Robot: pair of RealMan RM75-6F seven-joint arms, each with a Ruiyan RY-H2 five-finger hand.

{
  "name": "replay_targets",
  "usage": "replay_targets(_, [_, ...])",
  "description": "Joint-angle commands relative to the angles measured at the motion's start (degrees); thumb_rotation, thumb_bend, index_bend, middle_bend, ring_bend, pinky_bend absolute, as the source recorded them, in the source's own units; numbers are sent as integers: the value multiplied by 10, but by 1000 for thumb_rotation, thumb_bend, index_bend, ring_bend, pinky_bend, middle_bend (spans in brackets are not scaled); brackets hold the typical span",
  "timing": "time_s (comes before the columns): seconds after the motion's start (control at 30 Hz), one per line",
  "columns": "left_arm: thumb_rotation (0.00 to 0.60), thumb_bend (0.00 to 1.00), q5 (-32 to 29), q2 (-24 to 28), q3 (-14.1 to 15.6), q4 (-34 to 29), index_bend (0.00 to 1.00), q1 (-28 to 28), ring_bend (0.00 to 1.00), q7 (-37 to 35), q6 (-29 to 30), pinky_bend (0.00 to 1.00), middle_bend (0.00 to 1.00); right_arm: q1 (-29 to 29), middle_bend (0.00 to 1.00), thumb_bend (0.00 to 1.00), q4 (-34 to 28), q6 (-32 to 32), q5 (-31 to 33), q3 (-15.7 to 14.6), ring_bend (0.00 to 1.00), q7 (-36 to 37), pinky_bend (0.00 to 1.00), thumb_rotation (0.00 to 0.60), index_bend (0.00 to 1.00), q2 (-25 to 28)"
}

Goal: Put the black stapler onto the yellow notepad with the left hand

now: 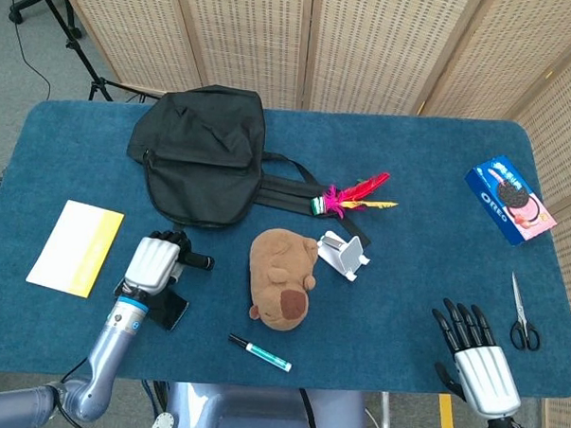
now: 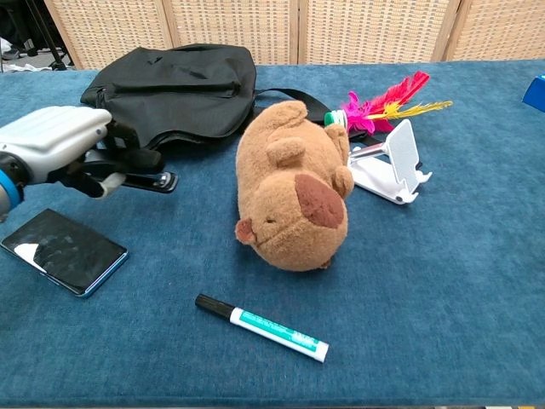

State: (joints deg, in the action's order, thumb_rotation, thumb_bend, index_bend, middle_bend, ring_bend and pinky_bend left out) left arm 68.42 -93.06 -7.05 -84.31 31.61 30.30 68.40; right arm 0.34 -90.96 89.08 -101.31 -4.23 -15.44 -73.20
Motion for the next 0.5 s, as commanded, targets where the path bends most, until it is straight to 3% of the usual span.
replay_targets(0.03, [600, 487, 13, 31, 8, 25, 749, 0, 352, -15, -14, 406, 389, 0, 0, 337, 0, -2, 0, -1, 0, -4, 0, 600, 68, -1])
replay_targets(0.5, [600, 485, 53, 92, 24, 104, 749, -16, 352, -99, -24, 406, 388, 0, 0, 337, 2, -7, 2, 0, 0, -11, 0, 600, 67, -6])
